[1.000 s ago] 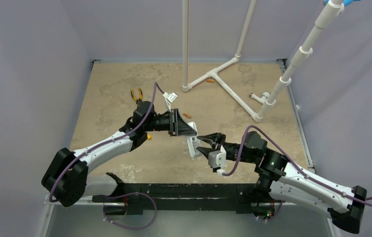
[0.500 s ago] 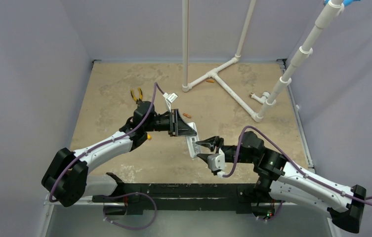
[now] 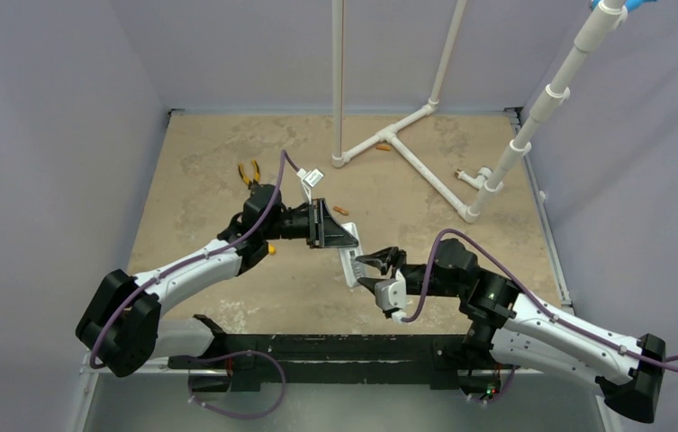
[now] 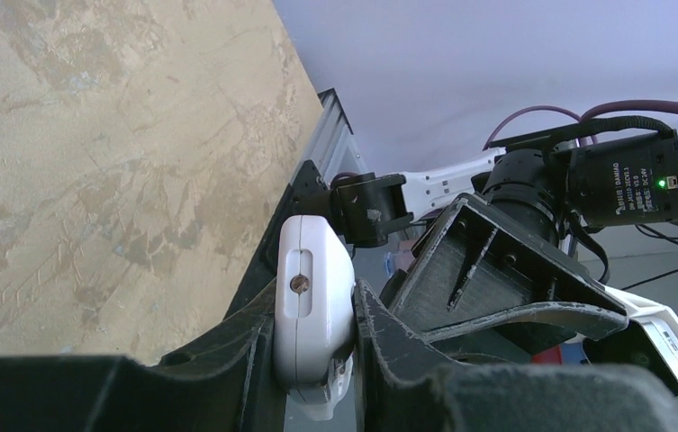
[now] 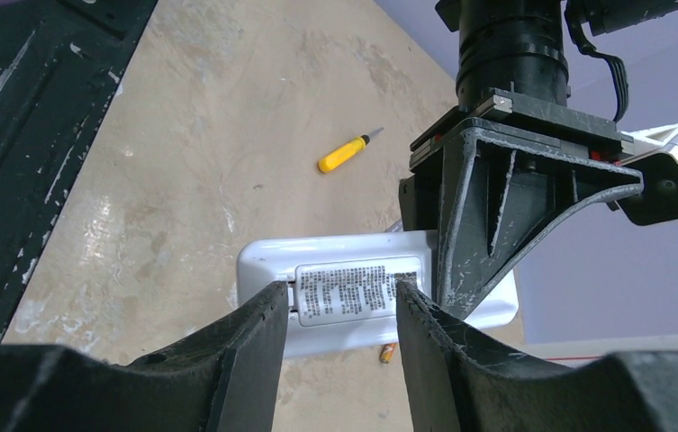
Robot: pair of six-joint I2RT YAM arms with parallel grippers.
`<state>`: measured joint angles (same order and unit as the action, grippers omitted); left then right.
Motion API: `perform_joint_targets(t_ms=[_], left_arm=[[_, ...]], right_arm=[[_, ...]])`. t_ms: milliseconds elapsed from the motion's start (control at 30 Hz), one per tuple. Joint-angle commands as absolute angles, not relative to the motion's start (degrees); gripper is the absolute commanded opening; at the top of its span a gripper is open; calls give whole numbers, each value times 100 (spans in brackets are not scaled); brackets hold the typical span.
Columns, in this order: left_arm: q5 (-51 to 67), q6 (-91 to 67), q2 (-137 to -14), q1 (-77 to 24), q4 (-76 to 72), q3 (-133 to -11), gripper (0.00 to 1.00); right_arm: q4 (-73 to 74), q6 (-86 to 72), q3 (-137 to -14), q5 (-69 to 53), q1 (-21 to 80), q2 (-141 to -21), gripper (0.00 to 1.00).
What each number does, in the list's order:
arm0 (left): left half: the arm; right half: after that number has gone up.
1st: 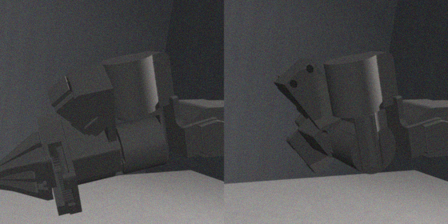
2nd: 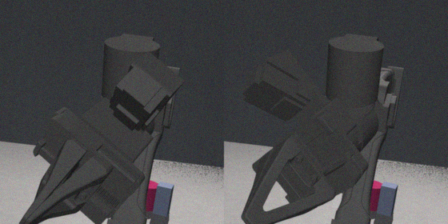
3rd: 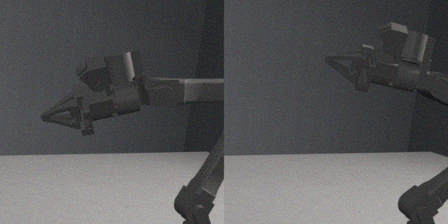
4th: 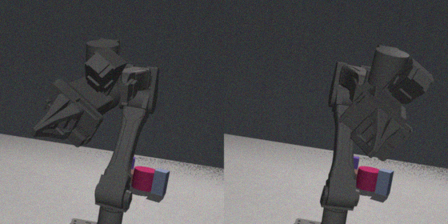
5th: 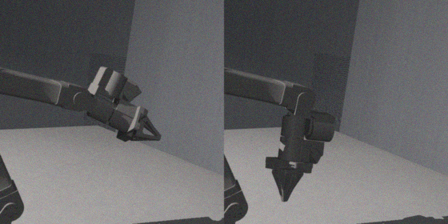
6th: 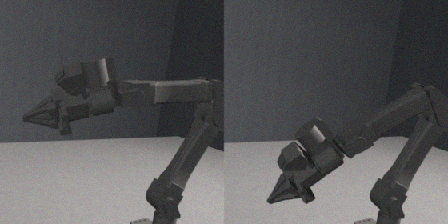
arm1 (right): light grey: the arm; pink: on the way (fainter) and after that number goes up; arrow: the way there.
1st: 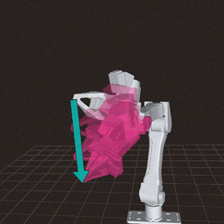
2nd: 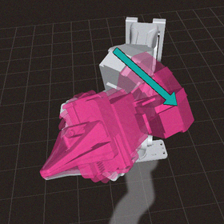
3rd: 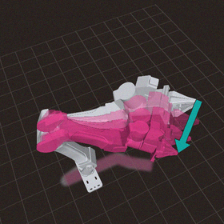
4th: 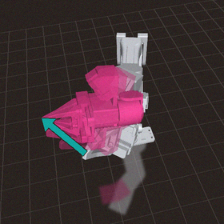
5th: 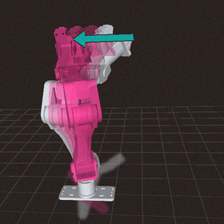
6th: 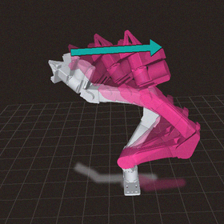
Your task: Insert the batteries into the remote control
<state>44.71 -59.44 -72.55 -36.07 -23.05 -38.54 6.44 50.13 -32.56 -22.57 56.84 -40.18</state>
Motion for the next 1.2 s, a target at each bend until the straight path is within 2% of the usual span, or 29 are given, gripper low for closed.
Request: perform_joint_targets(t_ms=[0, 533, 667, 867, 1167], left_arm=[[4668, -6114, -7260, -3625, -2719, -4061, 0], [4737, -6247, -7574, -3628, -2920, -4181, 0], [4737, -6257, -7602, -3621, -2923, -4214, 0], [4738, -6258, -7617, -3621, -2907, -4219, 0], [4746, -6240, -7585, -3621, -2878, -4193, 0]], right_arm=[[674, 5182, -3468, -1960, 5678, -4039, 47], [-259, 5010, -3155, -1426, 5678, -3438, 49], [-31, 4999, -3243, -1670, 5678, -3468, 53], [1143, 5049, -3635, -2200, 5677, -3866, 55], [822, 5010, -3461, -1960, 5678, -3816, 55]])
